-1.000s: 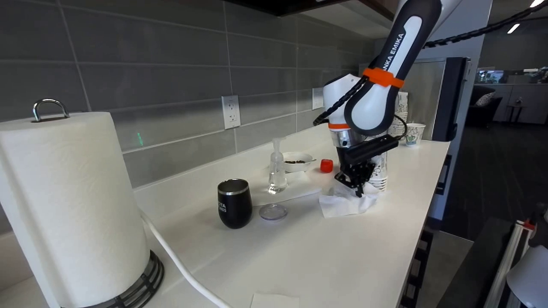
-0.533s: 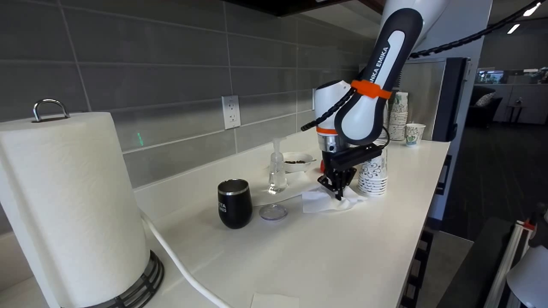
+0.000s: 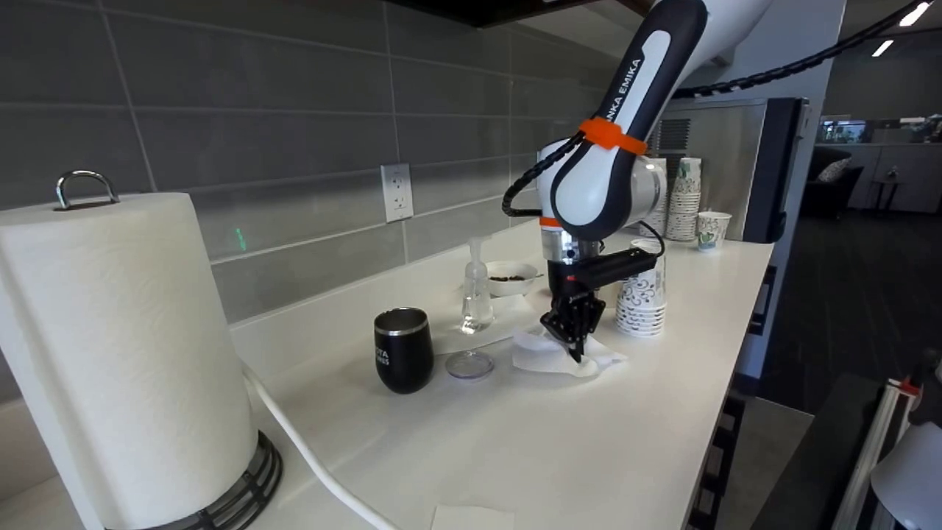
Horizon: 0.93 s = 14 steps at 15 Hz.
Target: Use the right paper towel to clean the surface
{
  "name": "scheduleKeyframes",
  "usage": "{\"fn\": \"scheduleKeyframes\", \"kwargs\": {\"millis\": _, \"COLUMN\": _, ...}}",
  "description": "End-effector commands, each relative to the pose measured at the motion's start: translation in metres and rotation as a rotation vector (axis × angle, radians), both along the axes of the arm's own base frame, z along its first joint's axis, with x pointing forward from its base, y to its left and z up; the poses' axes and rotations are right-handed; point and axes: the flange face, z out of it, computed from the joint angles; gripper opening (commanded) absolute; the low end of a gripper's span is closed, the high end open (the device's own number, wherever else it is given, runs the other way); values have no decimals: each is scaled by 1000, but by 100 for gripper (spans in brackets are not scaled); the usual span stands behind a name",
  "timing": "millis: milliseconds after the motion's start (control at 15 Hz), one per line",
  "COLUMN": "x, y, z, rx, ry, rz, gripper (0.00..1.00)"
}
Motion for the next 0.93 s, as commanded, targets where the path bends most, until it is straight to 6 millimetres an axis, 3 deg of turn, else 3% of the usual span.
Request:
{"fn": "scheduleKeyframes", "kwargs": {"millis": 0, "x": -41, "y": -4, "z": -14, "rx": 21, "ry": 166, "rz": 21, "gripper": 0}}
{"fn": "scheduleKeyframes", "kwargs": {"millis": 267, "x": -77, "y": -3, "z": -23, "rx": 25, "ry": 282, "rz": 14, "gripper": 0}}
{"fn": "scheduleKeyframes", "kwargs": {"millis": 533, "x": -104, "y": -18, "z": -25, "rx": -1, "ry": 336, "rz": -51, "gripper": 0}}
{"fn": "scheduleKeyframes", "kwargs": {"millis": 733, "x": -101, "y": -29, "z": -19, "rx": -13, "ry": 261, "rz": -100, "gripper": 0}}
{"fn": "scheduleKeyframes", "kwargs": {"millis": 867, "x": -87, "y": -30, "z": -9, "rx": 7, "ry": 160, "rz": -110, "gripper": 0}}
